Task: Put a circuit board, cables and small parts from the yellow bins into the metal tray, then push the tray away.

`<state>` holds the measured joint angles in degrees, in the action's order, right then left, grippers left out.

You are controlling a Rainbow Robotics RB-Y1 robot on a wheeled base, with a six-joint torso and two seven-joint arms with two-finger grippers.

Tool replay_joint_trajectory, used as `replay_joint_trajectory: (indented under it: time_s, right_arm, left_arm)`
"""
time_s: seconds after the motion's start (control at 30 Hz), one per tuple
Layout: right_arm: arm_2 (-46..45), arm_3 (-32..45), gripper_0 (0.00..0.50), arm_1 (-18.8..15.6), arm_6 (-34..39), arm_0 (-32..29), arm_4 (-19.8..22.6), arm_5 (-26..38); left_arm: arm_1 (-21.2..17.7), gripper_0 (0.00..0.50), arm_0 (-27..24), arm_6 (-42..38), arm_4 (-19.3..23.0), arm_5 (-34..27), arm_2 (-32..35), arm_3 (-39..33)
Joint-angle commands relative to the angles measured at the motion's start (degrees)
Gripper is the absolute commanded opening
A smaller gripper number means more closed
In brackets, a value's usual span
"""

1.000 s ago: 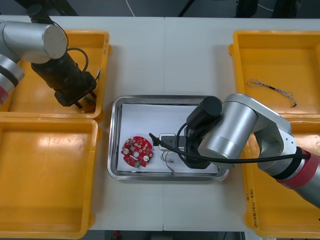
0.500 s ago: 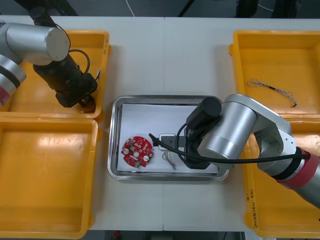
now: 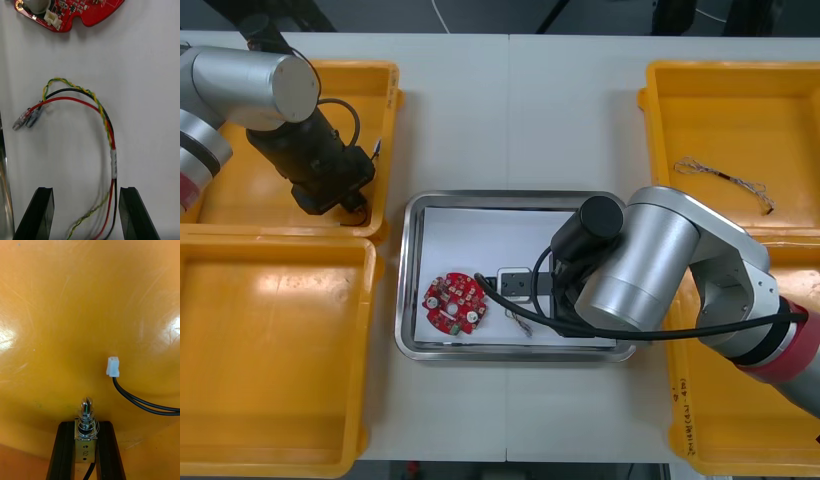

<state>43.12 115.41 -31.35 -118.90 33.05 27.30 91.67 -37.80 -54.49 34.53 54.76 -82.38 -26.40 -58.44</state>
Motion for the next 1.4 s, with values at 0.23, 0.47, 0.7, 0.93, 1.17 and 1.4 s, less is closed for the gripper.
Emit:
replay_joint_trajectory:
  time_s: [0.23, 0.47, 0.7, 0.93, 1.17, 1.4]
  right_arm:
    - [-0.05, 4.12, 0.500, 1.55, 0.86, -0.44, -0.93, 1.58]
    - [-3.39, 5.97, 0.500, 3.13, 0.86, -0.44, -1.28, 5.71]
    - [-10.68, 8.95, 0.500, 6.47, 0.86, -0.44, -1.37, 14.50]
    - [-17.19, 14.23, 0.500, 5.86, 1.21, -0.35, -1.37, 18.33]
    - [-24.31, 18.62, 0.500, 3.13, 1.91, 0.44, -1.11, 18.33]
    - [-30.90, 18.71, 0.500, 0.06, 2.70, 0.62, 0.21, 18.33]
  left_arm:
    - [-2.36, 0.001, -1.49, -0.17, 0.78, 0.55, 1.61, -0.18]
    - [-3.68, 0.000, -1.58, -0.17, 0.52, 0.20, 4.43, -0.27]
    - [-5.53, 0.000, -1.58, -0.08, -0.89, -2.79, 8.20, -3.70]
    - [-7.37, 0.001, -1.58, -0.34, -2.29, -9.64, 10.14, -12.40]
    - [-7.81, 0.000, -1.49, -0.34, -2.91, -16.67, 11.46, -21.80]
    - [-7.20, 0.001, -1.49, -0.96, -2.73, -20.45, 11.63, -29.36]
